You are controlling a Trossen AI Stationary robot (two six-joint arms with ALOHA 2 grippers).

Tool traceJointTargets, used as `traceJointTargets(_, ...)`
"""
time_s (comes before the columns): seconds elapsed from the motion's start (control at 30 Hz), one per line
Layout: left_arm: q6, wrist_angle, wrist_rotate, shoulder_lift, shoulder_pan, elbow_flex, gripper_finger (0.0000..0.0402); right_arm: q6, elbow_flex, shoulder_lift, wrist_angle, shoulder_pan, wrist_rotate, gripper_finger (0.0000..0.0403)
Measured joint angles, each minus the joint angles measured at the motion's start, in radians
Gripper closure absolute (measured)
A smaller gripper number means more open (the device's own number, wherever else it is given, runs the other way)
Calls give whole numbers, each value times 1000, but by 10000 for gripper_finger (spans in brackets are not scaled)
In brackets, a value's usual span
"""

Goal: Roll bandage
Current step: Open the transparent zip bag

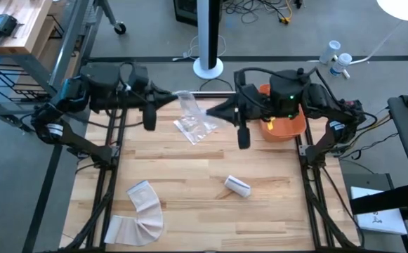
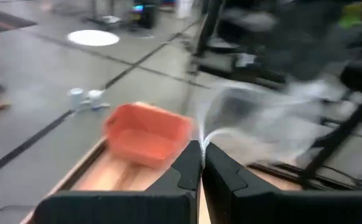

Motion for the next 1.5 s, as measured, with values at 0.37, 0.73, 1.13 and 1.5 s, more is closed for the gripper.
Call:
traceJointTargets(0.37,47,57,247,39,2,0,401,129,-2,0,-100,-1,214,403)
traceJointTargets(0.73,142,-92,143,65,12,0,401,141,-1,0,-91,-1,234,403)
traceJointTargets(1.13,251,24,22,55,6,0,401,109,0,-10,-32,-5,226,403)
traceJointTargets(1.5,399,229,-120,19,8,0,401,191,8,-25,50,-11,225,403)
